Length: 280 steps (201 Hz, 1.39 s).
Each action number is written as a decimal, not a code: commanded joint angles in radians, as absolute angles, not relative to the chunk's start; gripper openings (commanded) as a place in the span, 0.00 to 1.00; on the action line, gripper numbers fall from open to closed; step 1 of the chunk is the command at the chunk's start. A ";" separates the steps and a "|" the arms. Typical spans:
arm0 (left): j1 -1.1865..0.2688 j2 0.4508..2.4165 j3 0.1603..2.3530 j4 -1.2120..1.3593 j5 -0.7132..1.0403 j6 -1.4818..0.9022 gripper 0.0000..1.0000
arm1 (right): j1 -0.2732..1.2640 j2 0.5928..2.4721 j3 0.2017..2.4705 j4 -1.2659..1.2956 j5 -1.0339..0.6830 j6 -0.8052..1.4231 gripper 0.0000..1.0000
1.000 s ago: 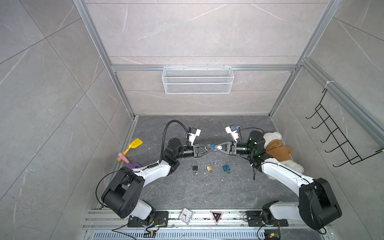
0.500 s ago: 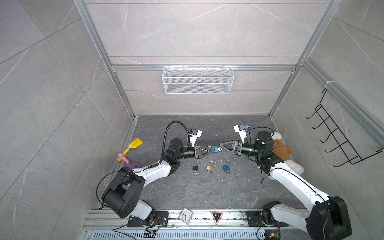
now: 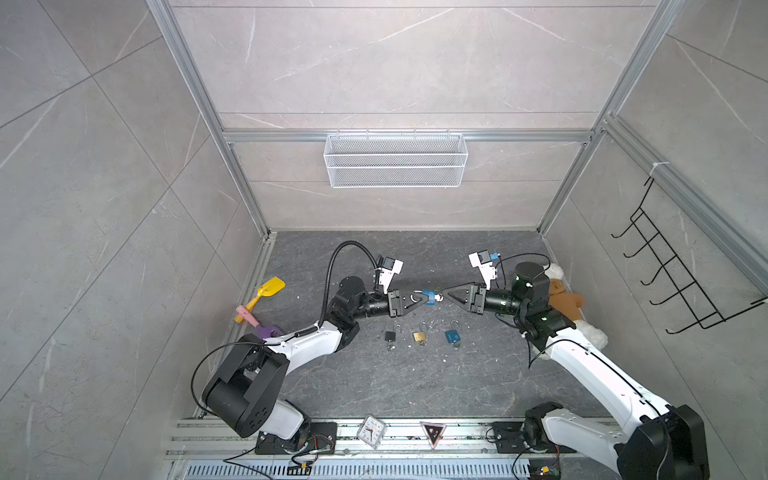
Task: Lock with the key
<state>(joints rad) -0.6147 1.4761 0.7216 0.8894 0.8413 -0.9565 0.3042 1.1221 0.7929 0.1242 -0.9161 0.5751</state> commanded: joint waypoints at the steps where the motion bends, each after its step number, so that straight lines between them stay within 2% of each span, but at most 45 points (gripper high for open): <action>1: -0.616 1.439 0.760 0.945 0.856 -0.935 0.00 | 0.304 1.131 0.800 0.135 -0.936 0.560 0.31; 174: -0.617 1.433 0.755 0.963 0.847 -0.952 0.00 | 0.305 1.163 0.767 0.139 -0.926 0.558 0.31; 240: -0.618 1.437 0.751 0.979 0.842 -0.962 0.00 | 0.308 1.179 0.739 0.234 -0.970 0.606 0.31; 280: -0.617 1.459 0.753 1.013 0.845 -0.984 0.00 | 0.313 1.197 0.719 0.339 -1.021 0.669 0.27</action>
<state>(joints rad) -0.6155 1.4715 0.7216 0.9024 0.8402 -0.9695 0.3046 1.1797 0.7338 0.2462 -0.9726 0.6262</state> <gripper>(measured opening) 0.171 0.277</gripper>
